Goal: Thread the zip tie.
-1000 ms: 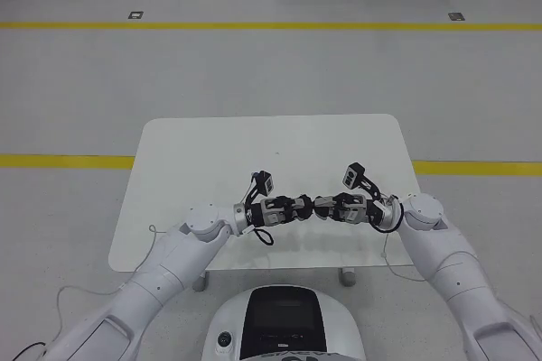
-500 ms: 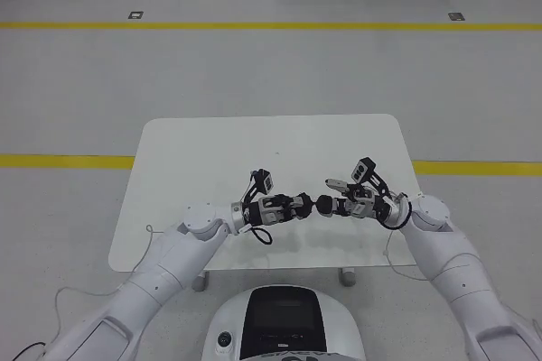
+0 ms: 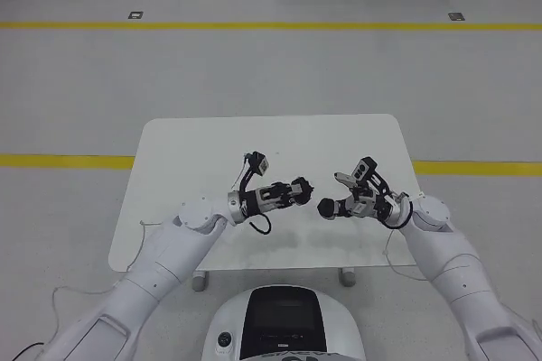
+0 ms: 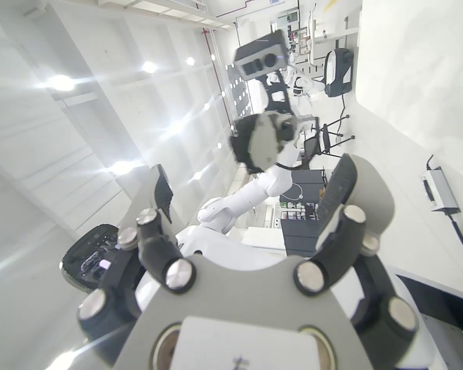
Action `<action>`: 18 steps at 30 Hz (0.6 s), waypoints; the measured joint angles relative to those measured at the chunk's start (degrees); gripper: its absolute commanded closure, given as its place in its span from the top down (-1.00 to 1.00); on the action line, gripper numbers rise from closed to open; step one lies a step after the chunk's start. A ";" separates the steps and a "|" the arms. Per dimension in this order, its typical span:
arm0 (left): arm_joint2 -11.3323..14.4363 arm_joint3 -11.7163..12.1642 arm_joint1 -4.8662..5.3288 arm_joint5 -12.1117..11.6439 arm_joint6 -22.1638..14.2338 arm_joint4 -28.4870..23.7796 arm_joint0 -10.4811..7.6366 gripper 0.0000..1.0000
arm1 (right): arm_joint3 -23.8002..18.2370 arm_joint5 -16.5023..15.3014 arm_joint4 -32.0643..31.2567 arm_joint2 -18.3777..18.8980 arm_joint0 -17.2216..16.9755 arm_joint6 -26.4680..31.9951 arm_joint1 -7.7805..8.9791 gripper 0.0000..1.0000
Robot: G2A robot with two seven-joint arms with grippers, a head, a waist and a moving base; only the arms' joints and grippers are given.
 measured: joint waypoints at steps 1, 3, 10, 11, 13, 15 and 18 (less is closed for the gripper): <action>-0.76 -0.53 -0.13 0.86 -0.39 1.44 0.17 -1.00 | 0.00 0.00 0.00 0.00 0.00 0.00 0.00 1.00; -1.94 -1.47 -0.52 1.57 -0.33 6.91 0.65 -1.00 | 0.00 0.00 0.00 0.00 0.00 0.00 0.00 1.00; -4.83 -2.84 -2.26 1.48 -1.73 15.58 2.31 -1.00 | 0.00 0.00 0.00 0.00 0.00 0.00 0.00 1.00; -5.19 -2.99 -2.47 1.48 -2.42 15.49 2.48 -1.00 | 0.00 0.00 0.00 0.00 0.00 0.00 0.00 1.00; -5.45 -3.08 -2.63 1.48 -3.12 15.18 2.61 -1.00 | 0.00 0.00 0.00 0.00 0.00 0.00 0.00 1.00; -5.42 -3.07 -2.61 1.48 -3.06 15.15 2.59 -1.00 | 0.00 0.00 0.00 0.00 0.00 0.00 0.00 1.00; -5.43 -3.03 -2.59 1.49 -2.92 15.22 2.60 -1.00 | 0.00 0.00 0.00 0.00 0.00 0.00 0.00 1.00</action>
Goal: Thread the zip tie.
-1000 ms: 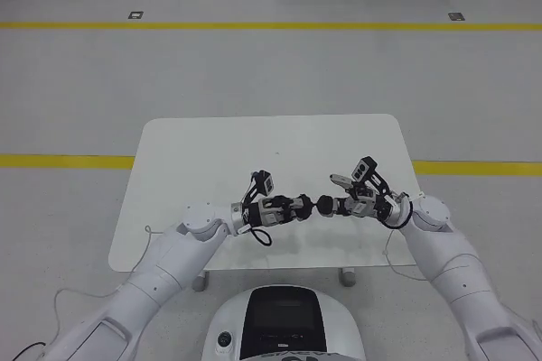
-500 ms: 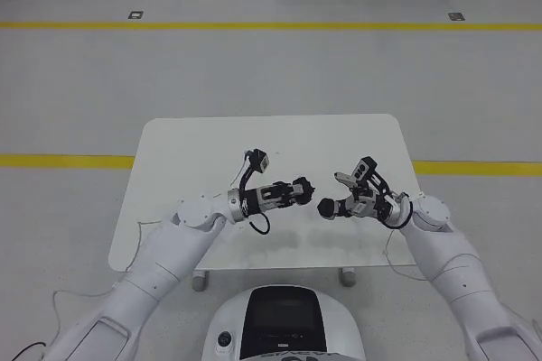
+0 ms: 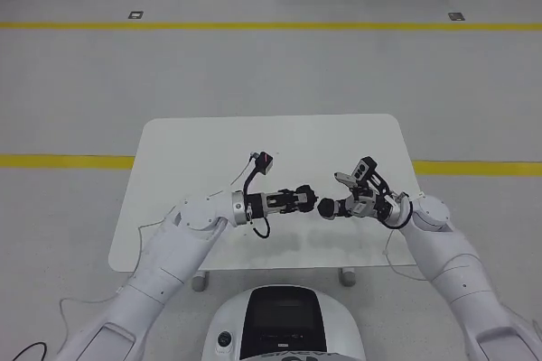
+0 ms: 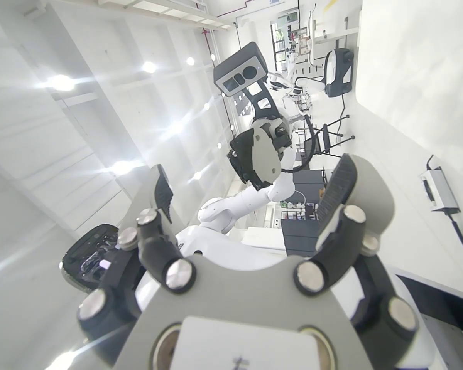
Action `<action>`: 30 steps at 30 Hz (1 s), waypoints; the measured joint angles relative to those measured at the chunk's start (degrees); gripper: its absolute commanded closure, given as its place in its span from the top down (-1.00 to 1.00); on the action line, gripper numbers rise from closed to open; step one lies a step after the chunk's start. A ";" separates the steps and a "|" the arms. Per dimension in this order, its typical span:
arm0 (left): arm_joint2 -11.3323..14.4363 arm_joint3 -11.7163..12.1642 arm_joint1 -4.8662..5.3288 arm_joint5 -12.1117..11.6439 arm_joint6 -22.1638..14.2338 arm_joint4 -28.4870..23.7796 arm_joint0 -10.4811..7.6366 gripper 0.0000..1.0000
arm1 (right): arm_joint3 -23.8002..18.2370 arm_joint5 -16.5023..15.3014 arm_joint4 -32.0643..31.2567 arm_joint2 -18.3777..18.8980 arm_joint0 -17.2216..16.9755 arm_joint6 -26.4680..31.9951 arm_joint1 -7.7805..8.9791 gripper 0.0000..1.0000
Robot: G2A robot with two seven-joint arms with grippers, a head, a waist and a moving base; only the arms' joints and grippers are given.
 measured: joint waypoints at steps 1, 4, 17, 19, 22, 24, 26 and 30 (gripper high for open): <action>-0.09 0.04 0.02 0.00 0.59 0.31 0.03 -1.00 | 0.00 0.00 0.00 0.00 0.00 0.00 0.00 1.00; -0.65 0.97 0.18 0.00 5.23 4.14 -0.11 -1.00 | 0.00 0.00 0.00 0.00 0.00 0.00 0.00 1.00; -6.05 0.28 -0.38 -0.01 2.74 -4.87 2.36 -1.00 | -7.56 -0.25 -15.82 10.94 -3.65 -9.34 3.89 1.00; -6.85 0.43 -0.63 -0.01 2.17 -5.22 2.68 -1.00 | -11.80 1.57 -22.53 13.43 -5.46 -11.96 4.94 1.00; -7.39 0.44 -0.83 -0.01 1.68 -5.24 2.86 -1.00 | -17.86 4.33 -33.97 15.04 -7.94 -16.08 5.96 1.00; -7.37 0.43 -0.83 -0.01 1.68 -5.23 2.85 -1.00 | -18.42 4.65 -37.48 15.13 -8.14 -17.52 6.00 1.00; -7.35 0.42 -0.83 -0.01 1.70 -5.23 2.85 -1.00 | -18.19 4.53 -36.01 15.10 -8.06 -16.74 5.98 1.00; -7.35 0.43 -0.82 -0.01 1.71 -5.23 2.84 -1.00 | -18.56 4.30 -35.11 15.08 -8.11 -17.21 6.05 1.00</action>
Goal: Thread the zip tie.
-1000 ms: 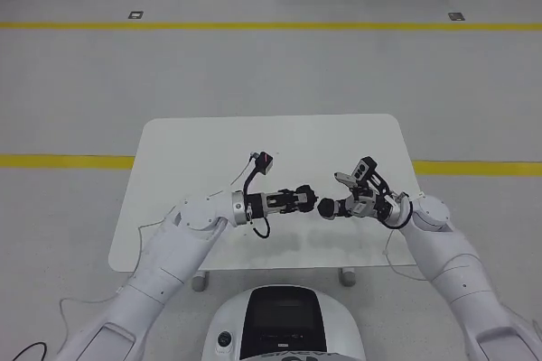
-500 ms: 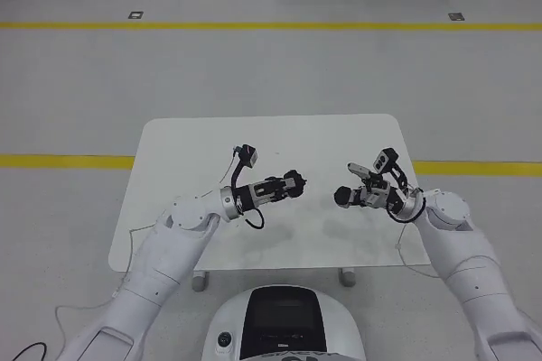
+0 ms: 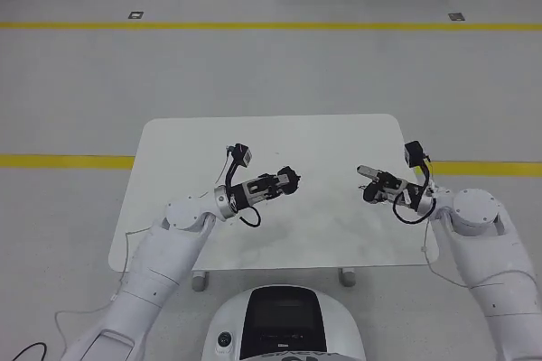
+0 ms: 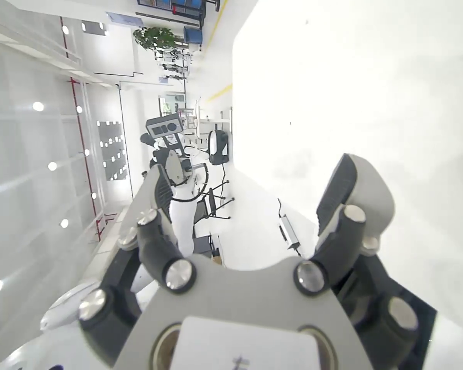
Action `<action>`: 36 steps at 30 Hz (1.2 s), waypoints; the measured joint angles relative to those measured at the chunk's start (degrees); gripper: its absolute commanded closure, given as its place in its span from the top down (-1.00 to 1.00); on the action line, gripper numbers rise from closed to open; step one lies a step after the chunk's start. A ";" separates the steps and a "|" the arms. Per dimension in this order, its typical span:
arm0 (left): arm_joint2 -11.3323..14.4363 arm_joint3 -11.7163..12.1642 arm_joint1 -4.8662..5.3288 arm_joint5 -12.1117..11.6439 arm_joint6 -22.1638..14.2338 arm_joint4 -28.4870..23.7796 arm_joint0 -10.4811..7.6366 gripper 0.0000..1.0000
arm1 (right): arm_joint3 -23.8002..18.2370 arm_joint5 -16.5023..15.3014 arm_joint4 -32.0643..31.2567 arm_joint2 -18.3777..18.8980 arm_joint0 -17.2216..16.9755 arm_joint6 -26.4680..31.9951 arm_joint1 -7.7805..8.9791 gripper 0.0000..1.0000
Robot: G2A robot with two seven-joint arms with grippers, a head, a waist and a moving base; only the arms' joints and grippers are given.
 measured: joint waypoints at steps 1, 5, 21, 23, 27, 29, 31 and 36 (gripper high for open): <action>0.00 0.00 0.00 0.00 0.00 0.00 0.00 -1.00 | -0.55 -0.04 -1.50 0.06 -0.03 -0.89 0.14 1.00; 0.00 0.00 0.00 0.00 0.00 0.00 0.00 -1.00 | -2.62 2.82 -13.05 1.43 1.21 -2.26 1.16 1.00; 0.00 0.00 0.00 0.00 0.00 0.00 0.00 -1.00 | -4.50 9.13 -33.31 -4.79 3.99 -1.35 1.70 1.00; 0.00 0.00 0.00 0.00 0.00 0.00 0.00 -1.00 | -4.52 7.39 -36.11 -5.22 4.89 -0.73 1.92 1.00; 0.00 0.00 0.00 0.00 0.00 0.00 0.00 -1.00 | -2.75 3.25 -42.15 -7.29 9.45 4.63 2.26 1.00; 0.00 0.00 0.00 0.00 0.00 0.00 0.00 -1.00 | -1.12 0.95 -44.85 -9.22 12.02 7.36 2.20 1.00; 0.00 0.00 0.00 0.00 0.00 0.00 0.00 -1.00 | 1.83 -2.83 -46.28 -11.97 15.10 10.47 1.92 1.00; 0.00 0.00 0.00 0.00 0.00 0.00 0.00 -1.00 | 7.31 -7.58 -45.94 -14.80 18.89 12.84 1.43 1.00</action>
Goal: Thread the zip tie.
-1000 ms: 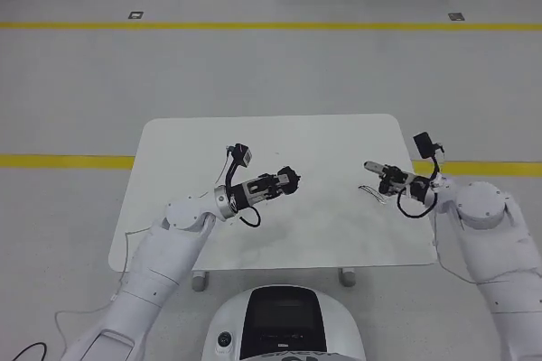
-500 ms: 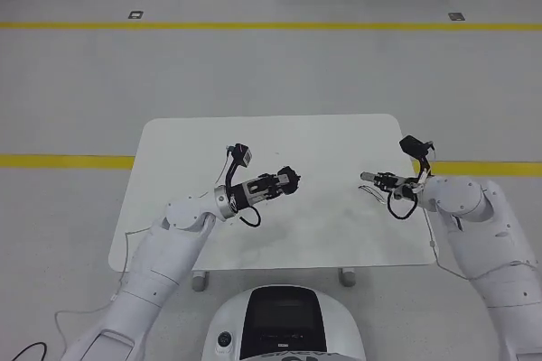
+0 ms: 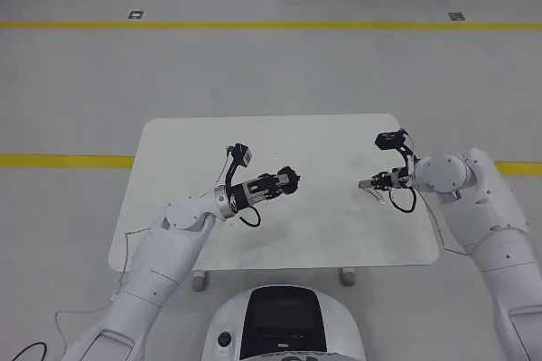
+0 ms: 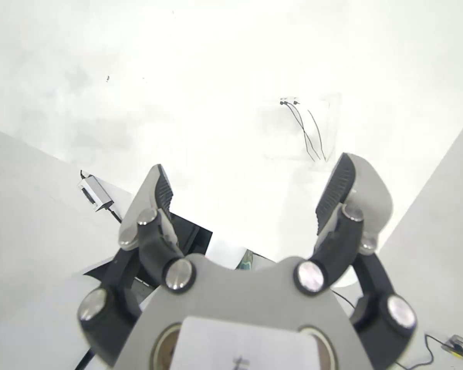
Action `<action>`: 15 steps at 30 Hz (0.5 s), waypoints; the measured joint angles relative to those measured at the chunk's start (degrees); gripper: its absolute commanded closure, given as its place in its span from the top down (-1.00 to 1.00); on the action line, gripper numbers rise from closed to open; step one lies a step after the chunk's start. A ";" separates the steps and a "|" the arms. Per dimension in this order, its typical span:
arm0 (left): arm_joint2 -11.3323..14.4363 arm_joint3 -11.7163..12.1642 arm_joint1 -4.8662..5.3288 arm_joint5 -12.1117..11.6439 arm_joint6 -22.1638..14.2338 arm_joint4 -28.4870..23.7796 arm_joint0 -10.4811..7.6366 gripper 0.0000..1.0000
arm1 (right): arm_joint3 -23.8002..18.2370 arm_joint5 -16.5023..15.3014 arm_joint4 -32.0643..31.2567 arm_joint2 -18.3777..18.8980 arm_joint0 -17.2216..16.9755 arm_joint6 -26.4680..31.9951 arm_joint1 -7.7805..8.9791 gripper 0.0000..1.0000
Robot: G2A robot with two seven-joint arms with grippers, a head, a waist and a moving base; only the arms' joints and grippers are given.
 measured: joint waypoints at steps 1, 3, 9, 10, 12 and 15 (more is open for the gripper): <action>0.00 0.00 0.00 0.00 0.00 0.00 0.00 -1.00 | -0.20 0.08 0.00 0.05 -0.07 -0.04 0.00 1.00; 0.00 0.00 0.00 0.00 0.00 0.00 0.00 -1.00 | -0.33 0.15 -0.01 0.09 -0.13 -0.07 0.02 1.00; 0.00 0.00 0.00 0.00 0.00 0.00 0.00 -1.00 | -0.20 -1.29 -0.64 -0.34 -0.74 -1.31 0.03 1.00; 0.00 0.00 0.00 0.00 0.00 0.00 0.00 -1.00 | 0.35 -2.21 -1.43 -0.62 -0.88 -2.09 0.05 1.00; 0.00 0.00 0.00 0.00 0.00 0.00 0.00 -1.00 | 1.88 -3.63 -3.20 -1.66 -0.43 -3.29 -0.06 1.00; 0.00 0.00 0.00 0.00 0.00 0.00 0.00 -1.00 | 4.97 -6.14 -2.98 -3.36 1.27 -4.00 -0.51 1.00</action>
